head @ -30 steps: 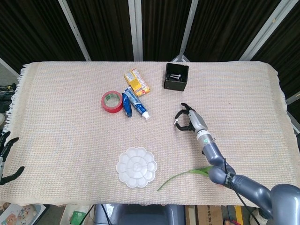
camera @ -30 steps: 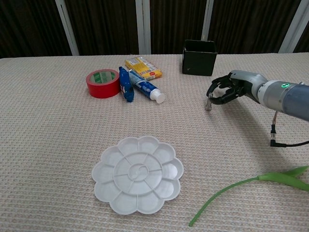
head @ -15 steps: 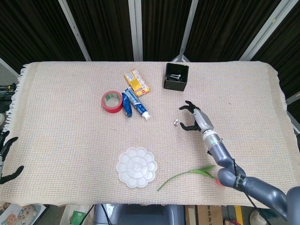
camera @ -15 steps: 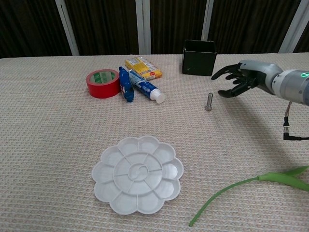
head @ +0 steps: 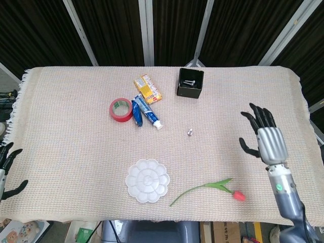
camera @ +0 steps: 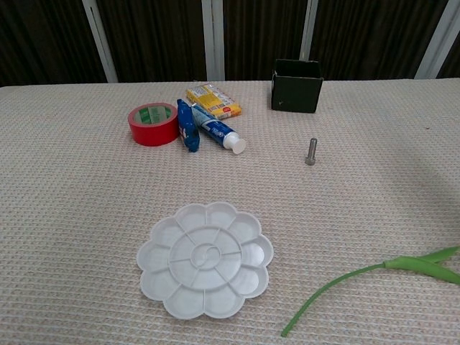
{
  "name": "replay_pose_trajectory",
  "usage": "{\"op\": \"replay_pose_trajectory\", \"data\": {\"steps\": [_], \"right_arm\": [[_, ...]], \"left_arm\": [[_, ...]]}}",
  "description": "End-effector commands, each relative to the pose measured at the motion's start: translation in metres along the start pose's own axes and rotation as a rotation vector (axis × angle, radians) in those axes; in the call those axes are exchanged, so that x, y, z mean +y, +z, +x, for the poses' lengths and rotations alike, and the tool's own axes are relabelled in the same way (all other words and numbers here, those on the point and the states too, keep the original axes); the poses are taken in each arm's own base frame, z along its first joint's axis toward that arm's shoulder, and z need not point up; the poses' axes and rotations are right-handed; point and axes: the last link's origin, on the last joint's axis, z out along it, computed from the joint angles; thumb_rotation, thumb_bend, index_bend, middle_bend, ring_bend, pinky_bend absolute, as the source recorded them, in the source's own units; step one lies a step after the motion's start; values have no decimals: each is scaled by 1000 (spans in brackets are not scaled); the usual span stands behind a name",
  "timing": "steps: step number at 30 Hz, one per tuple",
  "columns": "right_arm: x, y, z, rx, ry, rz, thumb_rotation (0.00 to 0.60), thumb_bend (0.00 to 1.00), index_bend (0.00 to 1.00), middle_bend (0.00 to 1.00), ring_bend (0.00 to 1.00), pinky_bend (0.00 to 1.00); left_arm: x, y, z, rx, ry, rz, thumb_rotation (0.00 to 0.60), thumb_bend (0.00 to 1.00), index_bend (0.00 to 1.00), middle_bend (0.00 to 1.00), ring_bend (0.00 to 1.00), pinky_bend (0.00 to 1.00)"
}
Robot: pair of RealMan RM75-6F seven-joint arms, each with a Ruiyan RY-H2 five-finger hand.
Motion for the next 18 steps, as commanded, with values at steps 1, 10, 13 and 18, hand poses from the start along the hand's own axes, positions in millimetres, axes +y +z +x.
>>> {"op": "replay_pose_trajectory", "data": {"steps": [1, 10, 13, 18], "right_arm": [[0, -76, 18, -8, -183, -4, 600, 381, 185, 16, 41, 18], [-2, -122, -23, -114, -293, -23, 600, 329, 180, 16, 41, 16], [2, -125, -36, -146, -315, -31, 600, 321, 153, 16, 32, 7], [13, -126, -43, -191, -332, -96, 600, 287, 78, 10, 0, 0]], "left_arm": [[1, 0, 0, -5, -2, -8, 600, 336, 163, 0, 0, 0], [1, 0, -1, -18, -4, -16, 600, 336, 160, 0, 0, 0], [1, -1, 0, -19, -5, -17, 600, 336, 151, 0, 0, 0], [-2, -1, 3, -11, 0, -14, 600, 256, 107, 0, 0, 0]]}}
